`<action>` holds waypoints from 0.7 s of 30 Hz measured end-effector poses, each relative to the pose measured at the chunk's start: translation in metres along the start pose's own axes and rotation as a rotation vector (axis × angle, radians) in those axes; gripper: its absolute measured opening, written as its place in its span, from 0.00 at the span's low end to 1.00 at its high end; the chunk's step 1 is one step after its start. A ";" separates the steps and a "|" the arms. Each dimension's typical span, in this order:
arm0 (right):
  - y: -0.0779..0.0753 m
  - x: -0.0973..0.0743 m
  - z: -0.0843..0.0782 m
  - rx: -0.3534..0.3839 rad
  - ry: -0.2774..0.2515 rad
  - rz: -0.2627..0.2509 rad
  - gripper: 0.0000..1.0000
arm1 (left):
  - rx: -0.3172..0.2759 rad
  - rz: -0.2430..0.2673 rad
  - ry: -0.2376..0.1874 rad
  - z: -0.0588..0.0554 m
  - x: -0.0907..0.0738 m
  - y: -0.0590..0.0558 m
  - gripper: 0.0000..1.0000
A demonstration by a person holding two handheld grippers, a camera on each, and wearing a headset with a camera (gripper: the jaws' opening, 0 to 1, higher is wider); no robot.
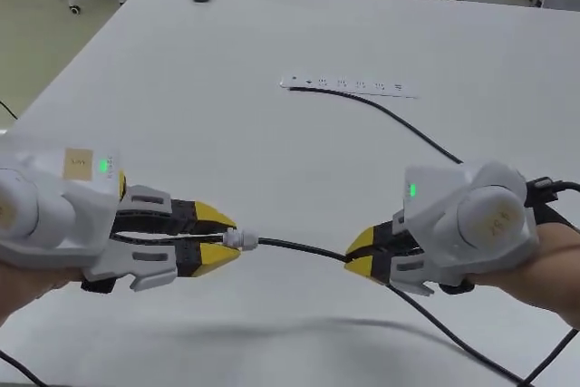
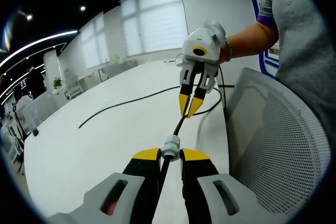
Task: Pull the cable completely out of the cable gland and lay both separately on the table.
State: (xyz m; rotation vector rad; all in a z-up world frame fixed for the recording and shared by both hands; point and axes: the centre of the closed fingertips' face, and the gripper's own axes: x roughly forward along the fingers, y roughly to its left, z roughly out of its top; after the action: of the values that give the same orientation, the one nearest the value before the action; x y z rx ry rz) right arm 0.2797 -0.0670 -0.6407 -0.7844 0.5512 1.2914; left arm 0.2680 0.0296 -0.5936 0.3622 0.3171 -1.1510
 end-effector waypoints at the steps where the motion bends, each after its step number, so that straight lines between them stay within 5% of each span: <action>1: 0.000 0.000 -0.001 0.002 0.004 0.001 0.00 | -0.001 0.000 0.001 0.000 0.000 0.000 0.15; 15: 0.003 -0.001 -0.004 0.054 -0.001 0.000 0.00 | -0.018 0.006 0.013 -0.006 0.002 -0.001 0.15; 21: 0.000 -0.007 0.029 0.044 -0.092 -0.021 0.04 | -0.014 0.002 0.025 -0.007 0.005 -0.002 0.15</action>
State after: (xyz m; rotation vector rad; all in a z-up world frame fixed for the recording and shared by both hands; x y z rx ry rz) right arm 0.2762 -0.0487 -0.6175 -0.6895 0.4948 1.2854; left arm 0.2674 0.0282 -0.6026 0.3643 0.3461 -1.1424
